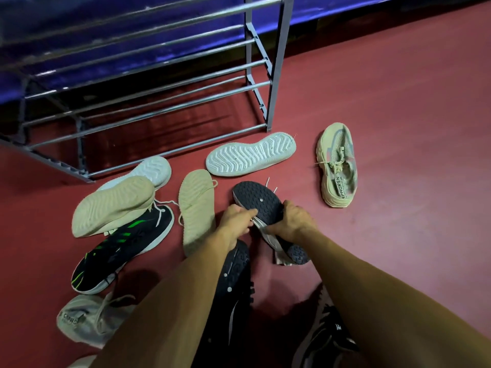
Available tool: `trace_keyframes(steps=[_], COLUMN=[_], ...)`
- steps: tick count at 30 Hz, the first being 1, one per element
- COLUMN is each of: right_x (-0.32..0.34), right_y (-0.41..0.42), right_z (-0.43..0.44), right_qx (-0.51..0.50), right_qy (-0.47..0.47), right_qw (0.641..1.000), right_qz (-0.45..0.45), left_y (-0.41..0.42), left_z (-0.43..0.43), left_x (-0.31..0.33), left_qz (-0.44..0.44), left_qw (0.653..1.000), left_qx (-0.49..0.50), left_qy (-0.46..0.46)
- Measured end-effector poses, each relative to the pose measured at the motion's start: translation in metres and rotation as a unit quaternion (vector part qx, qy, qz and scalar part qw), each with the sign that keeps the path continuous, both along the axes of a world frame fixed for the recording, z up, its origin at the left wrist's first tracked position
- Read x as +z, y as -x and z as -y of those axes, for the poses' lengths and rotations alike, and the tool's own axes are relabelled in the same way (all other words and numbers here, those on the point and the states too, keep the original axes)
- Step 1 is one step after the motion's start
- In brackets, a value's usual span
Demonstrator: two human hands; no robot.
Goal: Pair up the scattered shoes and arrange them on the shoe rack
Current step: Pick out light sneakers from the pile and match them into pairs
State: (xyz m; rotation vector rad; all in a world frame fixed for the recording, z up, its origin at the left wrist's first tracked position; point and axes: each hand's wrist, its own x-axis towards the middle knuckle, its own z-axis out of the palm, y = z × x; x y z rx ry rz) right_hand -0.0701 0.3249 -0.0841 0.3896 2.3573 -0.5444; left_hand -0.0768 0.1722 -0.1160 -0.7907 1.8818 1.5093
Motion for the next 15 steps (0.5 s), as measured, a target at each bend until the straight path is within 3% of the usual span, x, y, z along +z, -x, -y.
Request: trace_keyframes(steps=[3,7,15], right_x=[0.012,0.039,0.128], right_y=[0.005,0.005,0.011], right_z=[0.006,0.024,0.075], right_qx=[-0.037,-0.082,-0.035], right_qy=[0.125,0.288,0.380], right_qw=[0.991,0.953,0.924], right_qz=[0.027,0.048,0.034], left_y=[0.001,-0.004,-0.004], left_z=[0.021,0.053,0.107], left_x=[0.020,0.057,0.160], left_qz=[-0.020,-0.067,-0.181], left_qw=[0.999,0.994,0.981], left_qx=[0.033,0.078,0.050], left_qy=[-0.011,-0.043,-0.037])
